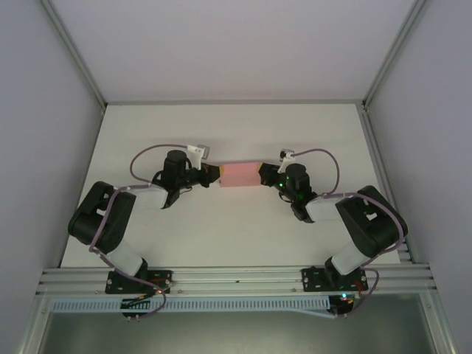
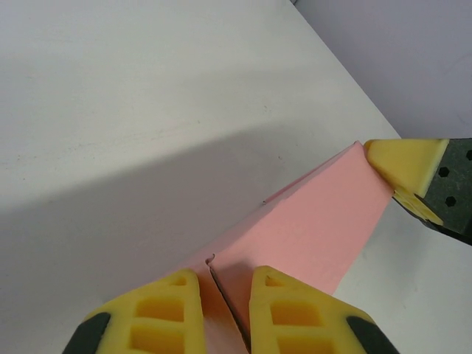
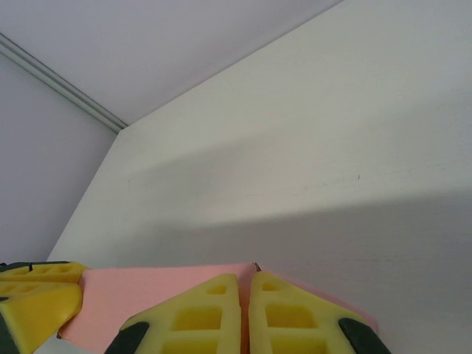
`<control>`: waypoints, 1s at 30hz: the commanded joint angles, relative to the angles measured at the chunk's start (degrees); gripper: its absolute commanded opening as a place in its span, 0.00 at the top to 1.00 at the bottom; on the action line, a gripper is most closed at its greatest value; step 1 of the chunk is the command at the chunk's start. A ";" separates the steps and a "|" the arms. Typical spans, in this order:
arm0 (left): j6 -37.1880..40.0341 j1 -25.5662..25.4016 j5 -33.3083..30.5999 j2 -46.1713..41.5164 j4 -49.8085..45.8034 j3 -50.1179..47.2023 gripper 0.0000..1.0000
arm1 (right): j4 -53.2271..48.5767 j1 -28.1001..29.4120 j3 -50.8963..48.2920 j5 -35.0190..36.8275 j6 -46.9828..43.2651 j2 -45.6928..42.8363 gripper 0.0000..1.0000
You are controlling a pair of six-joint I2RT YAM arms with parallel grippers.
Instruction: Assemble paper box
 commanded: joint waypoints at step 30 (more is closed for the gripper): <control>3.14 0.16 -37.84 -26.21 -54.42 21.02 0.00 | -58.48 -1.44 38.15 -10.39 -31.71 -5.70 0.00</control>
